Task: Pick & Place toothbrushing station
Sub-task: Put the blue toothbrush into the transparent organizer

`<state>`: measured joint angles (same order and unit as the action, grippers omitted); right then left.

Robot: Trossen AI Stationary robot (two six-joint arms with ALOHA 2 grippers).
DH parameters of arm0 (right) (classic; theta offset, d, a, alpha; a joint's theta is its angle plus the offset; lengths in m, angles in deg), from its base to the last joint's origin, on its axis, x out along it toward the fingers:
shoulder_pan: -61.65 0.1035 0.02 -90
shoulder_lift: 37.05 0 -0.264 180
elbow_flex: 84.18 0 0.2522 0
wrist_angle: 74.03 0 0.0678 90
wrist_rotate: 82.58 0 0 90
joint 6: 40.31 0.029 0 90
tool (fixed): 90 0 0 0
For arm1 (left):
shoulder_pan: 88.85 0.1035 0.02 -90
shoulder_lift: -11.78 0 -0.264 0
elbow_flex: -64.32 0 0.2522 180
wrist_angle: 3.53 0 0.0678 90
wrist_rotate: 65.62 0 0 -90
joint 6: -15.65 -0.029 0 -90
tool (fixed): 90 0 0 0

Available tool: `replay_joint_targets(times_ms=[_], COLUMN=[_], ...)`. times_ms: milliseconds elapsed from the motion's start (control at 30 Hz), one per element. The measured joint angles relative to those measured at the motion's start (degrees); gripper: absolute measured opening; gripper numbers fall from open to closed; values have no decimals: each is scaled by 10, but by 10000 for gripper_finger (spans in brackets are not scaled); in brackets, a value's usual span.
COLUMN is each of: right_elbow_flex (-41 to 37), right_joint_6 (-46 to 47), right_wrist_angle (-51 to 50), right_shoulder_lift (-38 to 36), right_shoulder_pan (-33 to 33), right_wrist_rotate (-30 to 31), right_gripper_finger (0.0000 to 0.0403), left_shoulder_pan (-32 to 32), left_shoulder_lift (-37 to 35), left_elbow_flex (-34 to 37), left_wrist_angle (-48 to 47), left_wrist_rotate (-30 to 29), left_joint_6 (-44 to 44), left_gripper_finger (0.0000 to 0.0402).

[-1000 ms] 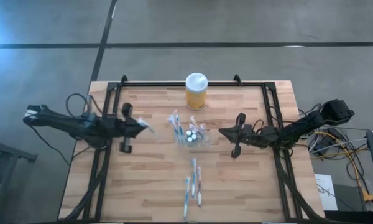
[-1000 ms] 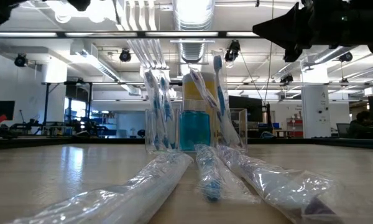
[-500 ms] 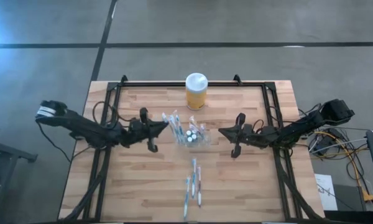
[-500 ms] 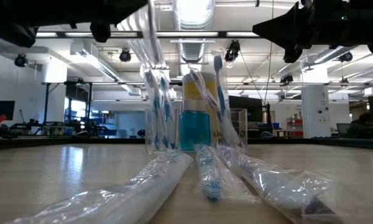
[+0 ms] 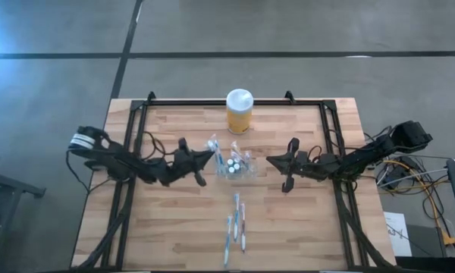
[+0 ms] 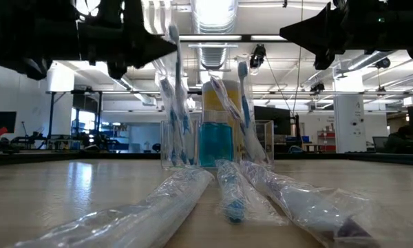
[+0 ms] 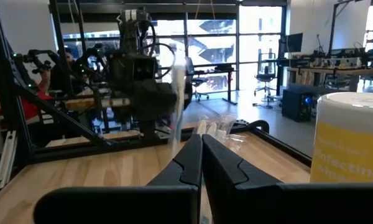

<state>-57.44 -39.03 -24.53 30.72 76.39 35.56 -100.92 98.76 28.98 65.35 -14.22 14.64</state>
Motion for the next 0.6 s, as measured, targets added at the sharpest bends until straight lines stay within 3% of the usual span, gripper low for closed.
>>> replay_joint_targets(times_ms=[233, 600], right_elbow_flex=[0, 0], right_joint_6=[-2, -4], right_wrist_angle=[0, 0], right_shoulder_lift=[0, 0], right_shoulder_pan=[0, 0], right_wrist_rotate=[0, 0], right_gripper_finger=[8, 8], left_shoulder_pan=[0, 0], left_shoulder_lift=[61, 130], left_elbow_flex=[-16, -31], left_wrist_angle=[5, 6], left_wrist_rotate=[-39, -46], left_joint_6=[7, 34], left_gripper_finger=[0, 0])
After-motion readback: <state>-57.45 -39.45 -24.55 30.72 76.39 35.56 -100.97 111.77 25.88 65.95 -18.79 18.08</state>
